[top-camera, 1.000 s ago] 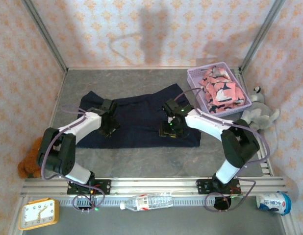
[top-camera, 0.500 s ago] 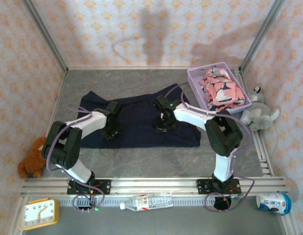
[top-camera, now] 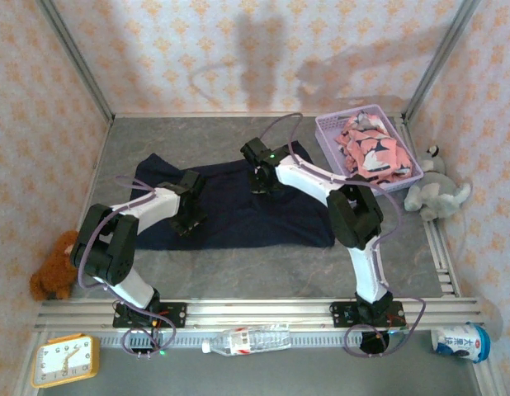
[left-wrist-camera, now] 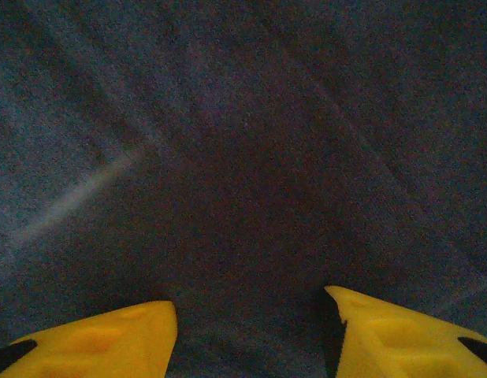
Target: Fold and stack the mixed laundry pile
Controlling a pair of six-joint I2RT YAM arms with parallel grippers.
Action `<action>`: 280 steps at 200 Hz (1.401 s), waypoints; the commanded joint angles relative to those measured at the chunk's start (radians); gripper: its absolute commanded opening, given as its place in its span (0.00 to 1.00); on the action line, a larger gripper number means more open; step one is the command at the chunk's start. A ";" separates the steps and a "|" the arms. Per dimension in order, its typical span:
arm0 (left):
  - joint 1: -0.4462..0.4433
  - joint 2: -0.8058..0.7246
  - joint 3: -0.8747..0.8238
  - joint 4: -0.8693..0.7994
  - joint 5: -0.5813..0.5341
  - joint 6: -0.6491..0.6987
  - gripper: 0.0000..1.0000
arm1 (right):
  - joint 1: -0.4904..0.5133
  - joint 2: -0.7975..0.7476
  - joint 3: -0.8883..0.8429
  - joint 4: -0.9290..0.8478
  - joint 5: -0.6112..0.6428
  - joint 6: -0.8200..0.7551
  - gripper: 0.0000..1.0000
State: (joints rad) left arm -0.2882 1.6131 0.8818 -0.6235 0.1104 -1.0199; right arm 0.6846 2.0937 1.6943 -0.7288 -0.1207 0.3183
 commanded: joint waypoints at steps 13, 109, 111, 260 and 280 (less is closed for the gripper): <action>-0.006 0.007 -0.017 -0.033 -0.032 0.036 0.53 | 0.001 -0.080 -0.070 -0.054 0.103 -0.023 0.52; -0.008 0.032 -0.003 -0.091 -0.141 0.082 0.54 | -0.034 -0.431 -0.658 -0.054 0.097 0.189 0.48; -0.008 0.036 -0.001 -0.092 -0.143 0.082 0.54 | -0.040 -0.437 -0.673 -0.055 0.100 0.196 0.48; -0.066 -0.194 0.015 -0.169 -0.113 -0.068 0.73 | -0.206 -0.607 -0.656 -0.085 0.045 0.179 0.45; -0.045 -0.135 0.128 -0.213 -0.175 -0.016 0.77 | -0.238 -0.514 -0.506 -0.087 0.070 0.183 0.45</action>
State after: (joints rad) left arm -0.3527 1.4445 0.8825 -0.7704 0.0380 -1.0691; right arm 0.4820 1.4967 1.0355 -0.8154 -0.0853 0.5194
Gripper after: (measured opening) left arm 0.752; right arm 0.452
